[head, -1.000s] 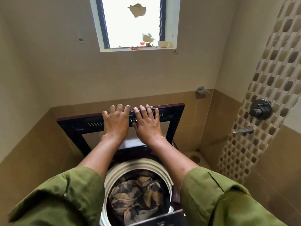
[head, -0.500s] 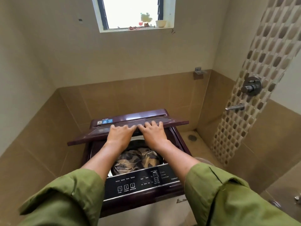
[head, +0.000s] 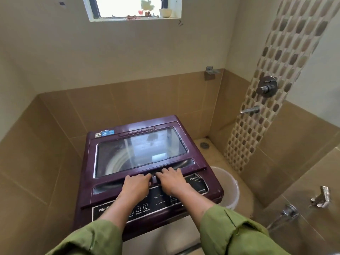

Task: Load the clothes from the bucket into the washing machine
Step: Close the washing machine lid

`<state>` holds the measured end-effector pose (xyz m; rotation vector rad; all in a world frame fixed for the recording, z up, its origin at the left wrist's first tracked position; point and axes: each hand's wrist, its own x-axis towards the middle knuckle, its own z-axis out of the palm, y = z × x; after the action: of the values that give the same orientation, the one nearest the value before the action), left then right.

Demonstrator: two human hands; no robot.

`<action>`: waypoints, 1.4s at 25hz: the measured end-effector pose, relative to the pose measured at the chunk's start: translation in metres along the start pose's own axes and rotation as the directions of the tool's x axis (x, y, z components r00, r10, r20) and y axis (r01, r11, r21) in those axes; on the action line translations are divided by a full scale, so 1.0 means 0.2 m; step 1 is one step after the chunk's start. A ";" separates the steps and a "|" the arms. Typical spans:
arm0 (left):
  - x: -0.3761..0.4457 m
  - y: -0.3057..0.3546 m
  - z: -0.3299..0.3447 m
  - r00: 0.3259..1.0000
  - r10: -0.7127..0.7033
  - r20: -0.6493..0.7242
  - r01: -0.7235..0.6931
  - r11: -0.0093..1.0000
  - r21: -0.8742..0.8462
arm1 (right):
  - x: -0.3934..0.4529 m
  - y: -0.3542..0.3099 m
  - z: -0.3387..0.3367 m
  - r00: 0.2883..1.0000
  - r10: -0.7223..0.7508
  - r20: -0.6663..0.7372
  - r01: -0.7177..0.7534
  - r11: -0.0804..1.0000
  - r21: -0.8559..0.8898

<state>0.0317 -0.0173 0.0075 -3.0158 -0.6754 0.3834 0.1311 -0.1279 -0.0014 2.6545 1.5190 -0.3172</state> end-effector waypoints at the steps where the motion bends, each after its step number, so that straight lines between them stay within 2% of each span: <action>1: 0.02 0.00 0.00 1.000 0.000 0.024 0.001 1.000 -0.012 | 0.00 0.00 0.01 1.000 0.007 0.008 -0.007 1.000 0.006; 4: 0.11 0.00 -0.02 0.993 0.012 0.121 -0.004 0.998 -0.067 | 0.01 0.00 0.05 1.000 0.014 0.019 -0.015 1.000 0.014; 9: 0.27 -0.01 -0.04 0.975 0.082 0.206 -0.087 0.996 0.014 | 0.02 0.03 0.09 1.000 -0.011 -0.018 0.011 0.999 0.047; 13: 0.36 0.10 -0.11 0.982 0.066 0.175 -0.074 0.997 0.038 | 0.01 0.12 0.04 0.998 -0.070 0.006 0.069 0.992 0.104; 14: 0.36 0.14 -0.13 0.988 0.065 0.140 -0.065 0.998 -0.006 | 0.00 0.15 0.02 0.999 -0.054 -0.003 0.054 0.989 0.140; 16: 0.40 0.25 -0.14 0.997 0.052 0.057 -0.040 0.978 -0.206 | -0.02 0.26 -0.01 0.996 0.049 -0.068 -0.033 0.975 0.219; 19: 0.45 0.45 -0.16 1.000 0.011 -0.027 -0.024 0.836 -0.548 | -0.08 0.50 0.00 0.963 0.239 -0.122 -0.179 0.911 0.372; 22: 0.48 0.69 -0.20 0.993 0.072 -0.089 -0.113 0.745 -0.658 | -0.17 0.75 0.05 0.919 0.378 -0.116 -0.277 0.826 0.491; 24: 0.50 0.86 -0.21 0.984 0.140 -0.107 -0.175 0.709 -0.683 | -0.23 0.90 0.11 0.896 0.436 -0.089 -0.324 0.777 0.540; 27: 0.56 1.13 -0.18 0.975 0.213 -0.070 -0.205 0.724 -0.658 | -0.34 1.13 0.21 0.880 0.475 -0.007 -0.381 0.715 0.586; 32: 0.67 1.45 -0.07 0.997 0.068 0.041 -0.026 0.764 -0.645 | -0.47 1.50 0.37 0.862 0.487 0.143 -0.471 0.662 0.583; 35: 0.74 1.57 -0.01 0.990 0.041 0.134 0.054 0.770 -0.636 | -0.49 1.69 0.44 0.831 0.512 0.216 -0.534 0.628 0.566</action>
<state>0.2931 -0.2386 -0.0510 -3.6525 -1.0085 0.4443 0.3601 -0.3979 -0.0817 3.3841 0.5885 -0.9296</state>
